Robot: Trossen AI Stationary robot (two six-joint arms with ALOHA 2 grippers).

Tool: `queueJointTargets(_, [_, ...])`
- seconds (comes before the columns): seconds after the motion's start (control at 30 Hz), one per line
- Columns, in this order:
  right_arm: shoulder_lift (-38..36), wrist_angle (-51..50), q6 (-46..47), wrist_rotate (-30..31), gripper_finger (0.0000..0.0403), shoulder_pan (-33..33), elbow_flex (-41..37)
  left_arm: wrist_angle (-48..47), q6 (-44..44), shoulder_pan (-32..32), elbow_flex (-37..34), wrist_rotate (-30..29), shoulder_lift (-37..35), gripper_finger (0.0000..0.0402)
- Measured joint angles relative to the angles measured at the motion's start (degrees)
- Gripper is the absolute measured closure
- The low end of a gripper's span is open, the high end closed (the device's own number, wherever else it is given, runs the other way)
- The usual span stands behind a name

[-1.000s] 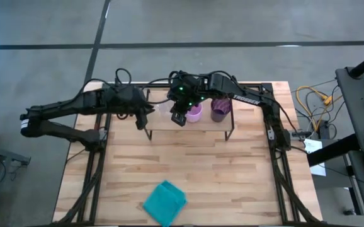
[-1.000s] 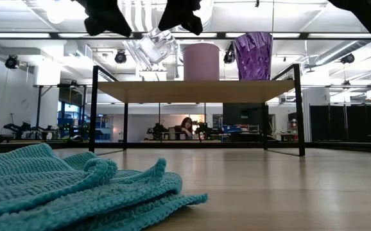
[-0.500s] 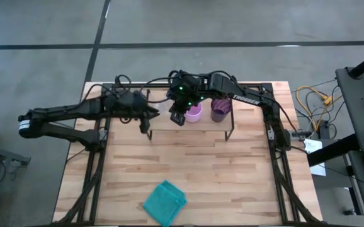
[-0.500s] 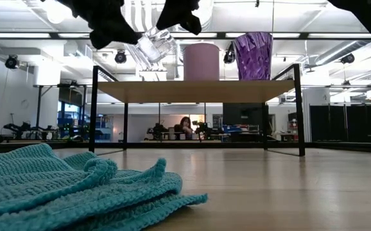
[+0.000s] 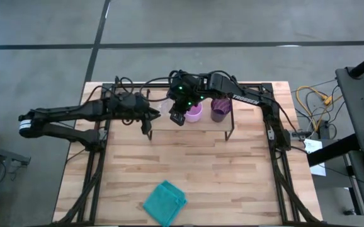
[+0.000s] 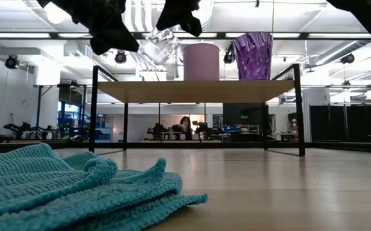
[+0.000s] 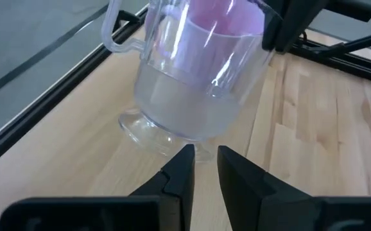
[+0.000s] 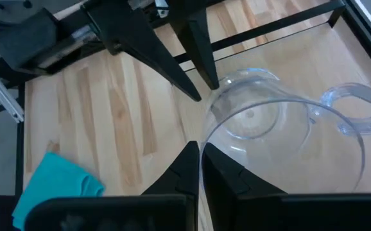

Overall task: Stack small to large cups/mugs on shelf
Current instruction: Put the transparent mug on the shelf

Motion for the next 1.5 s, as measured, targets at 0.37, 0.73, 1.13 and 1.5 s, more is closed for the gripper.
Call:
queueJointTargets(0.37, [1.2, 0.7, 0.0, -0.9, 0.0394, 0.0, -0.2, 1.0, -0.1, 0.0, -1.1, -0.5, 0.1, 0.0345])
queueJointTargets(0.73, [2.3, 2.7, 0.0, -1.8, 0.0394, 0.0, -0.2, 0.9, -1.4, -0.1, -1.3, 0.0, 4.9, 0.0345])
queueJointTargets(1.13, [3.2, 2.4, -0.2, -1.9, 0.0394, 0.0, -0.4, 2.7, -1.4, -0.1, -1.3, 0.5, 7.8, 0.0345])
queueJointTargets(1.5, [4.3, 3.2, -0.2, -1.7, 0.0394, -0.2, -0.5, 0.2, -1.4, 0.0, -1.3, -0.1, 8.3, 0.0345])
